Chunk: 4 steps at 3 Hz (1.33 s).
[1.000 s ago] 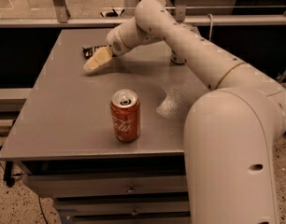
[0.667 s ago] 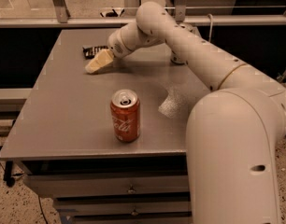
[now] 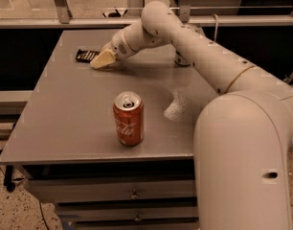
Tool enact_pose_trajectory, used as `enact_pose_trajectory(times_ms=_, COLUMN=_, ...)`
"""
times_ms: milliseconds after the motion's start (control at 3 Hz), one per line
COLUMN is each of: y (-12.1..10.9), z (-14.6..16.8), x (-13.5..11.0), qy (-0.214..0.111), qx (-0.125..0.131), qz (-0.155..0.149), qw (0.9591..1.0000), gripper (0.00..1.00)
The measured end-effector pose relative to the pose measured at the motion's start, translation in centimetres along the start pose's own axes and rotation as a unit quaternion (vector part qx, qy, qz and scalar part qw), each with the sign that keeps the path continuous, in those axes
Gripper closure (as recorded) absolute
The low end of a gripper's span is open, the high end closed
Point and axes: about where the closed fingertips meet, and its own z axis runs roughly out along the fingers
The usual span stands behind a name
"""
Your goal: Pick rxbar chocolate
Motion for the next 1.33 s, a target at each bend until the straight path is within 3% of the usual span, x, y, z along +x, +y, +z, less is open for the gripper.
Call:
enact_pose_trajectory(times_ms=667, y=0.0, z=-2.1, x=-3.3, qy=-0.026, qx=0.020, qz=-0.038, qw=0.9987, gripper=1.00)
enact_pose_trajectory(times_ms=1333, y=-0.1, z=-6.4, x=-6.8, qy=-0.048, qx=0.060, qz=-0.083, qw=0.9935, gripper=1.00)
